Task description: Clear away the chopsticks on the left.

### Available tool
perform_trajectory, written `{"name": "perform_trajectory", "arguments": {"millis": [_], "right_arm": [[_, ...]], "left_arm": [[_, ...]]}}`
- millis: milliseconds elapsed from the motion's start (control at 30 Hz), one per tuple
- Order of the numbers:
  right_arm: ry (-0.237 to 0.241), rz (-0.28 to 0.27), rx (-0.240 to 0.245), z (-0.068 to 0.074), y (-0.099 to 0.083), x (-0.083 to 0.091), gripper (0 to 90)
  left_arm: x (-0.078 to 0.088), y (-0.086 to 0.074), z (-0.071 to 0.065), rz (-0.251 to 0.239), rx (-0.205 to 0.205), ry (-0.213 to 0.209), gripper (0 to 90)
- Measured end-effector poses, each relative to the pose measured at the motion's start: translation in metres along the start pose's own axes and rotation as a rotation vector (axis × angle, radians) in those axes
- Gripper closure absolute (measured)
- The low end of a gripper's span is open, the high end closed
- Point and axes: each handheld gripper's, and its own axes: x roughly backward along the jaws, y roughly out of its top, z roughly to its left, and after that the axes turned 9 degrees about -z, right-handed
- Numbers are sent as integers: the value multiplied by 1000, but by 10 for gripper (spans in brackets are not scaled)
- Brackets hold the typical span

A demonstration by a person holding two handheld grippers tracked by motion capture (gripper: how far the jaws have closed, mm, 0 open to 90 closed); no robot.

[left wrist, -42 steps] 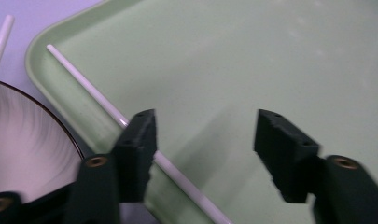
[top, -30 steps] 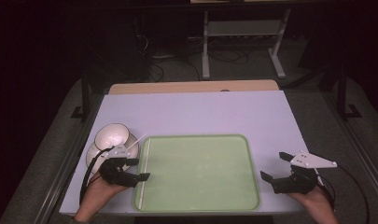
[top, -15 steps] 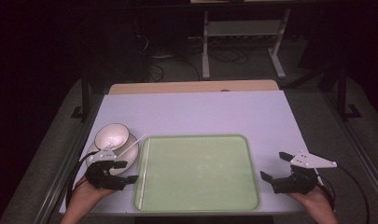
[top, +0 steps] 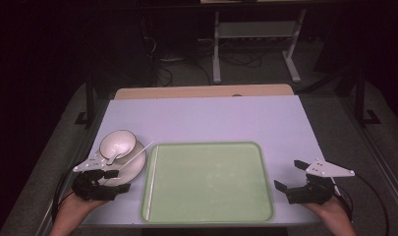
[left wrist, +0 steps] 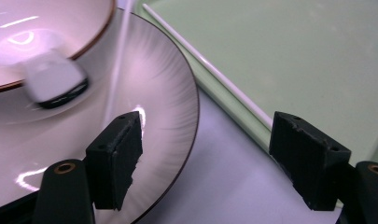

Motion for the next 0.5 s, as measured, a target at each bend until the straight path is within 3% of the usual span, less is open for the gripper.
{"name": "perform_trajectory", "arguments": {"millis": [233, 500], "right_arm": [[0, 2, 1, 0, 0, 0, 0], [-1, 6, 3, -1, 0, -1, 0]], "left_arm": [[11, -3, 13, -13, -2, 53, 299], [4, -6, 30, 0, -4, 106, 440]]}}
